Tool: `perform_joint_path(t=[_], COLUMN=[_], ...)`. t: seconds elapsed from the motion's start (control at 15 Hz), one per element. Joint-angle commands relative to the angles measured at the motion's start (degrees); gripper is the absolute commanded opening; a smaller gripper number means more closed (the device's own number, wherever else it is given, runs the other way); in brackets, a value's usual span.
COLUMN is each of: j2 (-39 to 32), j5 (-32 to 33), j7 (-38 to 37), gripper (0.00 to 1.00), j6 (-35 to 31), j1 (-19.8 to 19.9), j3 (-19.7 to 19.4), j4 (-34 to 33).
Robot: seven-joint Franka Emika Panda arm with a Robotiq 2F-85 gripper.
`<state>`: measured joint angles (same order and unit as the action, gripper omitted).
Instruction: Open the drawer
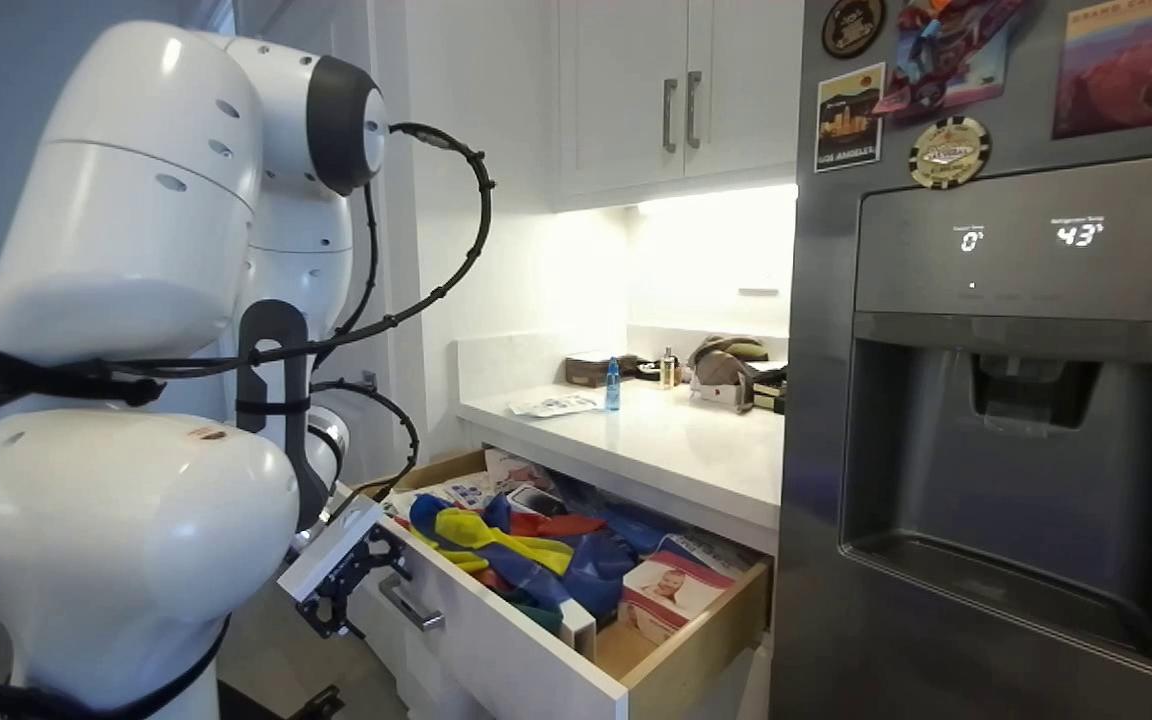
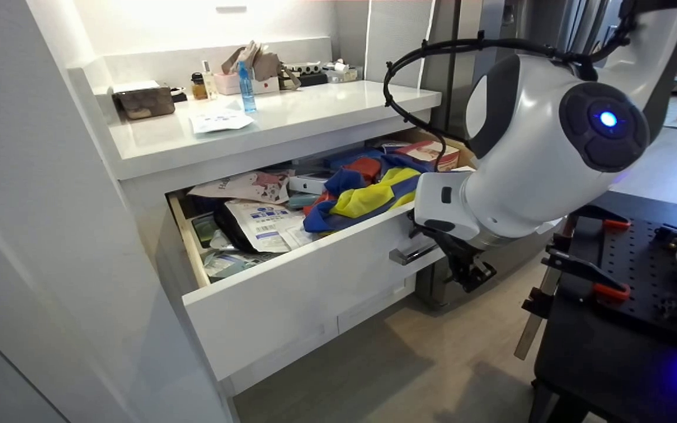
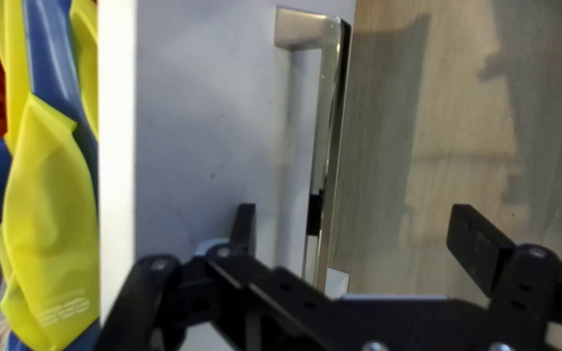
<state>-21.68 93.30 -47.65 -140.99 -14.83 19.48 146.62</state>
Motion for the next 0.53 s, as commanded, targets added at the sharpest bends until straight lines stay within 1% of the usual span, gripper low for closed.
perform_joint_path(t=[0.0,0.47], j2=[11.1,10.5], j5=[-11.5,-11.5], j7=[6.9,6.3], gripper=[1.00,1.00], j6=[0.9,0.7], j1=[2.7,2.7], j3=[0.1,0.4], j4=[8.7,9.0])
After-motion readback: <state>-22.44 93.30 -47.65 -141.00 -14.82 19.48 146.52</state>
